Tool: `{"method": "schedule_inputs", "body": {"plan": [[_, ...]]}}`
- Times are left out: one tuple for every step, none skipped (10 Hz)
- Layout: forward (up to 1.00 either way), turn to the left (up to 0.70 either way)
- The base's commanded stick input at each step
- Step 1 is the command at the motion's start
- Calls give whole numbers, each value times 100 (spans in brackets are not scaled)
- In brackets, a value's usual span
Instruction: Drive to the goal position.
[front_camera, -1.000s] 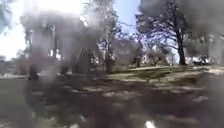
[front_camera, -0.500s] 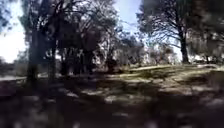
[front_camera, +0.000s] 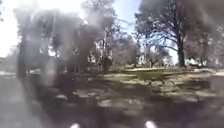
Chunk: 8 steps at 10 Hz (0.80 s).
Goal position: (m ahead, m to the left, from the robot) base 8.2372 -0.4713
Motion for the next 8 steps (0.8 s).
{"method": "schedule_inputs", "body": {"plan": [[70, -27], [70, -27], [70, -27], [70, -14], [70, 0], [70, 0], [70, -27], [70, -27]]}}
